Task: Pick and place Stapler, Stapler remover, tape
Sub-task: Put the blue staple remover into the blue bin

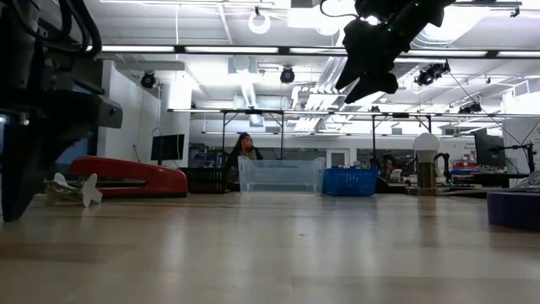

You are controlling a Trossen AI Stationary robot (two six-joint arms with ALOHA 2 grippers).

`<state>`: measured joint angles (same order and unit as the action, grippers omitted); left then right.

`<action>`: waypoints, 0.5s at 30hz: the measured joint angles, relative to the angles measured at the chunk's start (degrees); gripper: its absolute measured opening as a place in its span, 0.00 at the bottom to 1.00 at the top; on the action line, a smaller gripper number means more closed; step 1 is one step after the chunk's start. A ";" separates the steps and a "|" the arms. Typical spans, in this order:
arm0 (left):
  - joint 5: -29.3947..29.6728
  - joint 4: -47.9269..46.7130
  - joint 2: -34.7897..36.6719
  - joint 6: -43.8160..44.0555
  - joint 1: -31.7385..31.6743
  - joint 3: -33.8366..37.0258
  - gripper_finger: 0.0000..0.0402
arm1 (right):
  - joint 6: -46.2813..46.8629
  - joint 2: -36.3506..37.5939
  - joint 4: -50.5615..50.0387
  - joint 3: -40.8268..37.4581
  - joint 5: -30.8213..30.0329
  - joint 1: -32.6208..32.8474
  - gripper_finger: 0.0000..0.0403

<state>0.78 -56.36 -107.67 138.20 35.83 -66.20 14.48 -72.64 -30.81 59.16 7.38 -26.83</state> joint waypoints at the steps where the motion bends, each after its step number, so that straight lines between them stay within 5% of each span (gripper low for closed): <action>1: 0.27 -0.61 -0.05 0.09 0.05 0.00 0.85 | -0.02 0.00 0.00 0.00 0.00 0.00 0.62; 8: 3.80 -6.38 -0.29 0.17 0.24 0.22 0.84 | -0.18 0.00 0.00 0.00 -0.03 0.00 0.62; 15: 5.46 -5.92 -0.34 0.30 0.22 0.29 0.70 | -0.44 0.00 -0.07 0.00 -0.11 0.00 0.62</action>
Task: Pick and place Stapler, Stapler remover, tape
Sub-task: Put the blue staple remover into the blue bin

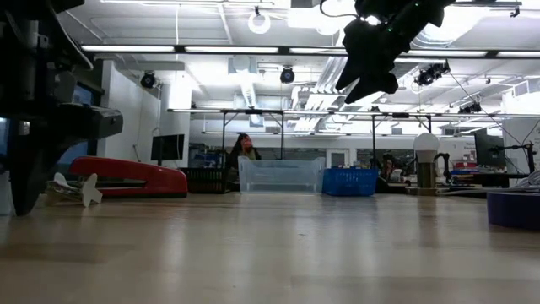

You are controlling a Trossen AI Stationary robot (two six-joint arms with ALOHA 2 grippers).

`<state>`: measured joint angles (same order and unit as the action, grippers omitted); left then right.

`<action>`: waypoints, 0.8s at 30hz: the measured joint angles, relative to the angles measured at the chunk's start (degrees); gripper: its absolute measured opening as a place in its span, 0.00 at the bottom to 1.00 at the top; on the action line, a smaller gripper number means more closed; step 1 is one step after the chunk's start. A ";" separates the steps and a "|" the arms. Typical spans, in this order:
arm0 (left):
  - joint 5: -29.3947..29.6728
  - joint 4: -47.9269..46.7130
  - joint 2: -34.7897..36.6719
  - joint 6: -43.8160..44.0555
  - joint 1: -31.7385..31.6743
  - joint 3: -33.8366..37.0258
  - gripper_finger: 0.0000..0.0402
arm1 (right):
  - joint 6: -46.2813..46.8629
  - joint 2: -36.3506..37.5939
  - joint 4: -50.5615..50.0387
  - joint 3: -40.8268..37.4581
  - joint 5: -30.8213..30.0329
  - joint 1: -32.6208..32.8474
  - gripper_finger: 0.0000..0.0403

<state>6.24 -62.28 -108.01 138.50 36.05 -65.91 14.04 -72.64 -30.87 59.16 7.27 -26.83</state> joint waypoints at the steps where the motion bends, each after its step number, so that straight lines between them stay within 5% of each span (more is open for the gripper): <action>1: -0.12 0.37 0.00 0.02 0.00 0.00 0.68 | 0.00 0.00 0.00 0.00 0.00 0.00 0.62; 8: -0.85 0.62 0.02 -0.05 0.07 -0.07 0.59 | 0.00 0.00 0.00 0.00 -0.02 0.00 0.62; 24: -1.26 0.82 0.02 -1.49 -0.04 -0.02 0.58 | 1.09 0.00 -0.05 0.00 0.00 0.00 0.62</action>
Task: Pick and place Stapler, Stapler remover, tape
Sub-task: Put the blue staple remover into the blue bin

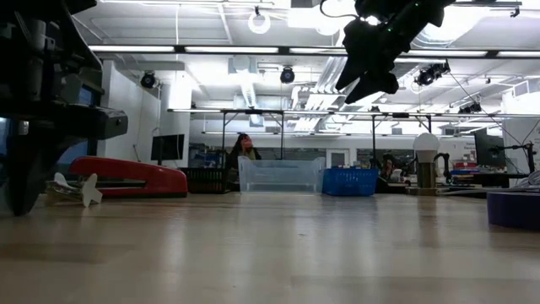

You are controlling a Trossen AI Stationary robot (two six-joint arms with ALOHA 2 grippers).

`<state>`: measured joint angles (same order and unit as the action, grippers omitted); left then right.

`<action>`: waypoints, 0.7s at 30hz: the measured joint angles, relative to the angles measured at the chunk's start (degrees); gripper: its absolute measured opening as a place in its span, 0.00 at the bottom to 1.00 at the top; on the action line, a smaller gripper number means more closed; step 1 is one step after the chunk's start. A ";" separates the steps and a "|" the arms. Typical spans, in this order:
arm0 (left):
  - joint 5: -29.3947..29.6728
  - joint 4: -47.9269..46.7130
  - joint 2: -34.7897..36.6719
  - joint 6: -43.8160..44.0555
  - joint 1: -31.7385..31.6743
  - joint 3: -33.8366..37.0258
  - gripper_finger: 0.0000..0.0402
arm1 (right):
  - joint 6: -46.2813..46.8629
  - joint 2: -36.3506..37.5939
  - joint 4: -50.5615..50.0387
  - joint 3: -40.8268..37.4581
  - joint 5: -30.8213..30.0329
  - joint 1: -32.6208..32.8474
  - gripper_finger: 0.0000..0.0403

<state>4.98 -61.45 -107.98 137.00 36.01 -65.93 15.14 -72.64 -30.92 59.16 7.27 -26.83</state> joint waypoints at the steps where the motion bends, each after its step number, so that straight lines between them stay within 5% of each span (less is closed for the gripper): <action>1: -0.14 0.03 0.00 -0.06 0.00 0.00 0.58 | 0.00 0.00 -0.02 0.00 0.00 0.00 0.62; 14: -1.05 0.14 0.00 -0.32 -0.04 0.00 0.33 | 0.02 0.00 -0.13 0.00 0.00 0.00 0.62; 21: -1.21 -0.02 0.00 -0.47 -0.02 0.02 0.31 | 0.00 0.00 -0.13 0.00 0.02 0.00 0.62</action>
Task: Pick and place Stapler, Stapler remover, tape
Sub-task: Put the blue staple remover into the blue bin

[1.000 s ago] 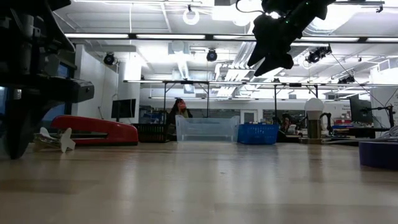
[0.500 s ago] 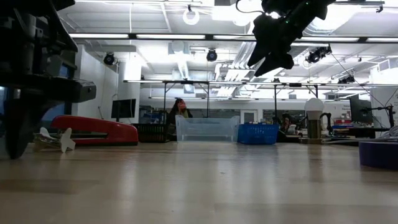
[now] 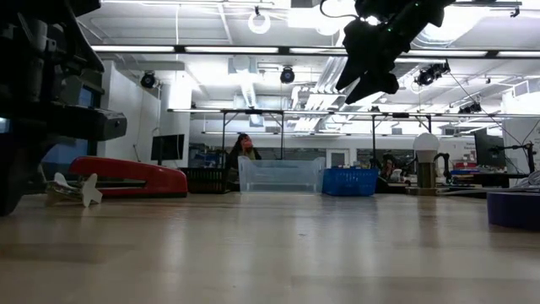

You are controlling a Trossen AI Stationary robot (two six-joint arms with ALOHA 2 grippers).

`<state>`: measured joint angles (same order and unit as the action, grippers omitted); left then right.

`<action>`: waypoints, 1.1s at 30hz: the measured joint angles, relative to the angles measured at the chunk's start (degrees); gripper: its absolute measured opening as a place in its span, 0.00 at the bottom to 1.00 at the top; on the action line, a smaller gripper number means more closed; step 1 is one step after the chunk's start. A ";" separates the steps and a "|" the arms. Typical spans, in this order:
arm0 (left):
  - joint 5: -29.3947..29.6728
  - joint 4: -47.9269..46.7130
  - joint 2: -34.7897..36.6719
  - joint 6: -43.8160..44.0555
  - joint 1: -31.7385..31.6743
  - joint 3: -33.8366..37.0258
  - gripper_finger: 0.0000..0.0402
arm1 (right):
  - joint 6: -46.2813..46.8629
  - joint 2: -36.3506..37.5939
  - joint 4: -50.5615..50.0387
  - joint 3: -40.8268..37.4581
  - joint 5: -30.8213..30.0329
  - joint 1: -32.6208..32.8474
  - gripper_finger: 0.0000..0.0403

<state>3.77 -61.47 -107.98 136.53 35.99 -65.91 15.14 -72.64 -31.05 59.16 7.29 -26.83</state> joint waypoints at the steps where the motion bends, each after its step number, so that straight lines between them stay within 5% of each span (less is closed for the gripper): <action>1: 0.00 0.00 0.00 0.00 0.02 0.00 0.31 | -0.02 0.00 -0.01 0.00 0.06 0.00 0.62; 18: 13.04 -4.80 2.31 -4.70 -2.99 -3.61 0.30 | -3.83 -0.02 0.32 0.00 8.47 2.01 0.62; 33: 38.95 -0.68 18.48 -25.46 -13.42 -3.74 0.30 | -4.85 -0.02 5.92 0.00 13.68 12.17 0.62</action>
<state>42.72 -62.16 -89.50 111.07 22.57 -69.65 10.28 -72.66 -25.12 59.16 20.97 -14.66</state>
